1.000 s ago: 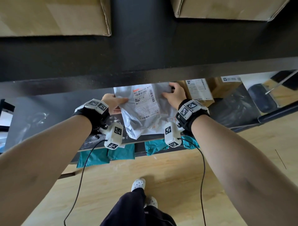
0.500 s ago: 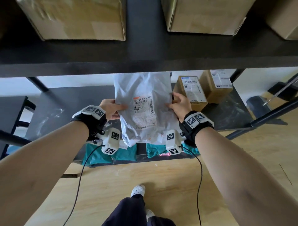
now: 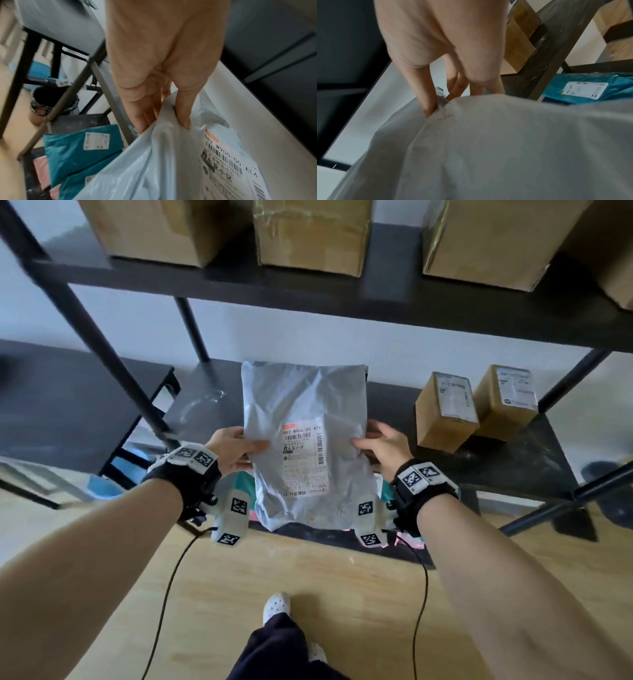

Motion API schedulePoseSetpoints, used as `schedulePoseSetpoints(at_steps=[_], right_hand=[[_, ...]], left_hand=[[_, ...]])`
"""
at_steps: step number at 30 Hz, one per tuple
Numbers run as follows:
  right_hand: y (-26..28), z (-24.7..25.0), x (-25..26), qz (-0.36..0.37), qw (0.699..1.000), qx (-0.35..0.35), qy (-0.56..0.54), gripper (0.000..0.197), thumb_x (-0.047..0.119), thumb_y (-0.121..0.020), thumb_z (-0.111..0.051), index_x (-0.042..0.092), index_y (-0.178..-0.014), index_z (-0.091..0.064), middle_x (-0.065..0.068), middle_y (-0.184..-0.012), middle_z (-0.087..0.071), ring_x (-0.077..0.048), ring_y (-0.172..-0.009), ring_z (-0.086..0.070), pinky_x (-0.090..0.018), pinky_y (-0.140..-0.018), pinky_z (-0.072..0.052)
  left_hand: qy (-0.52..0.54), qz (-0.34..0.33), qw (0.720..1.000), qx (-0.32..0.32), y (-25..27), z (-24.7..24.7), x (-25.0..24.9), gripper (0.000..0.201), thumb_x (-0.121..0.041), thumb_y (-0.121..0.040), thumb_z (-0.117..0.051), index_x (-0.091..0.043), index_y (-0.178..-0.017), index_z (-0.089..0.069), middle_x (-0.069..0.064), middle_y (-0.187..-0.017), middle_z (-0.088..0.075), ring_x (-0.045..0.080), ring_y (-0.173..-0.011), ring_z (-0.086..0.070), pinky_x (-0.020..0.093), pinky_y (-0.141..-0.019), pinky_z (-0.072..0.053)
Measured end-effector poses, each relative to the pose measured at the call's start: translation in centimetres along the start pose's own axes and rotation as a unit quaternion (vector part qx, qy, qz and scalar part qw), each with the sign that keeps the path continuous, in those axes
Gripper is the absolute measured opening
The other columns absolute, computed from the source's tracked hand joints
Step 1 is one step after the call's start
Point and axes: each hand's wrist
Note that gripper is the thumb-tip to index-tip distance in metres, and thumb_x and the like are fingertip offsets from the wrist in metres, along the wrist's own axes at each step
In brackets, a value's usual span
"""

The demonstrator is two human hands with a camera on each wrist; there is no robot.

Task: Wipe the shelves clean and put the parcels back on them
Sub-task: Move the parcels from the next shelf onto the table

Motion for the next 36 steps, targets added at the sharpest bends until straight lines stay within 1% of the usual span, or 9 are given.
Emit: schedulePoseSetpoints(at_steps=[3, 7, 10, 13, 16, 18, 24, 30, 36], right_hand=[[1.8, -3.4, -0.4, 0.004, 0.999, 0.036, -0.007, 0.045, -0.010, -0.073, -0.071, 0.007, -0.115, -0.065, -0.007, -0.085, -0.070, -0.006, -0.055, -0.062, -0.020, -0.053, -0.051], [3.9, -8.9, -0.9, -0.001, 0.996, 0.087, 0.007, 0.045, -0.011, -0.074, -0.070, 0.008, -0.115, -0.065, -0.010, -0.097, -0.070, -0.010, -0.069, -0.064, -0.013, -0.051, -0.047], [5.0, -13.6, -1.5, 0.004, 0.992, 0.122, 0.018, 0.047, -0.011, -0.072, -0.072, 0.008, -0.115, -0.064, -0.010, -0.101, -0.070, -0.016, -0.076, -0.064, -0.016, -0.054, -0.048], [6.2, -19.1, -2.2, -0.006, 0.987, 0.162, 0.023, 0.042, -0.010, -0.073, -0.072, 0.013, -0.107, -0.066, -0.010, -0.101, -0.071, -0.024, -0.085, -0.065, -0.035, -0.076, -0.054], [7.9, -25.1, -2.6, -0.010, 0.981, 0.190, 0.024, 0.040, -0.011, -0.075, -0.070, 0.021, -0.099, -0.064, -0.013, -0.099, -0.069, -0.025, -0.080, -0.065, -0.037, -0.075, -0.054], [9.1, -29.3, -2.8, -0.010, 0.980, 0.196, 0.019, 0.045, -0.014, -0.074, -0.069, 0.013, -0.110, -0.063, -0.014, -0.098, -0.069, -0.025, -0.080, -0.066, -0.033, -0.071, -0.055], [11.6, -40.9, -3.4, -0.030, 0.976, 0.215, 0.000, 0.057, -0.015, -0.075, -0.068, 0.004, -0.127, -0.056, -0.023, -0.111, -0.066, -0.033, -0.087, -0.065, -0.042, -0.076, -0.057], [12.1, -49.2, -2.5, -0.028, 0.974, 0.226, 0.007, 0.065, -0.017, -0.075, -0.067, 0.005, -0.134, -0.050, -0.015, -0.104, -0.068, -0.034, -0.090, -0.066, -0.047, -0.080, -0.056], [8.9, -57.4, -1.4, -0.023, 0.968, 0.249, 0.020, 0.065, -0.018, -0.074, -0.066, 0.007, -0.132, -0.052, -0.019, -0.108, -0.066, -0.035, -0.095, -0.066, -0.049, -0.081, -0.056]], left_hand=[[0.015, 0.005, 1.000, -0.027, 2.4, 3.8, 1.6, 0.044, -0.008, -0.079, -0.073, -0.006, -0.121, -0.060, 0.013, -0.115, -0.066, 0.031, -0.104, -0.064, 0.047, -0.094, -0.050], [0.044, 0.017, 0.998, -0.050, 5.2, 9.7, 3.8, 0.046, -0.008, -0.077, -0.074, -0.007, -0.121, -0.059, 0.012, -0.115, -0.066, 0.030, -0.106, -0.063, 0.047, -0.095, -0.050], [0.060, 0.014, 0.996, -0.062, 6.8, 14.6, 5.8, 0.048, -0.009, -0.076, -0.075, -0.006, -0.121, -0.059, 0.013, -0.113, -0.067, 0.028, -0.098, -0.067, 0.041, -0.082, -0.057], [0.073, 0.004, 0.993, -0.095, 8.5, 20.0, 7.8, 0.043, -0.008, -0.077, -0.074, -0.004, -0.118, -0.061, 0.012, -0.112, -0.067, 0.025, -0.093, -0.067, 0.030, -0.065, -0.060], [0.080, 0.008, 0.991, -0.108, 9.7, 26.1, 9.7, 0.045, -0.010, -0.075, -0.076, -0.006, -0.118, -0.061, 0.012, -0.113, -0.067, 0.026, -0.098, -0.066, 0.030, -0.068, -0.059], [0.086, 0.013, 0.990, -0.108, 10.6, 30.3, 10.6, 0.044, -0.011, -0.076, -0.076, -0.006, -0.117, -0.062, 0.011, -0.112, -0.068, 0.025, -0.097, -0.067, 0.031, -0.070, -0.059], [0.104, 0.021, 0.989, -0.101, 12.4, 41.6, 12.4, 0.028, -0.003, -0.087, -0.062, 0.000, -0.114, -0.059, 0.015, -0.109, -0.065, 0.026, -0.089, -0.065, 0.035, -0.077, -0.055], [0.123, 0.012, 0.988, -0.095, 12.0, 50.4, 13.0, 0.019, 0.003, -0.086, -0.060, -0.008, -0.101, -0.063, 0.010, -0.097, -0.067, 0.025, -0.085, -0.065, 0.029, -0.067, -0.060], [0.144, 0.002, 0.982, -0.119, 9.3, 57.8, 12.3, 0.032, 0.004, -0.082, -0.065, -0.005, -0.112, -0.063, 0.012, -0.103, -0.068, 0.025, -0.083, -0.069, 0.030, -0.063, -0.059]])
Point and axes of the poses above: each hand's wrist, its own y-axis away from the middle knuckle, its own z-axis out of the back of the hand, x = y × z
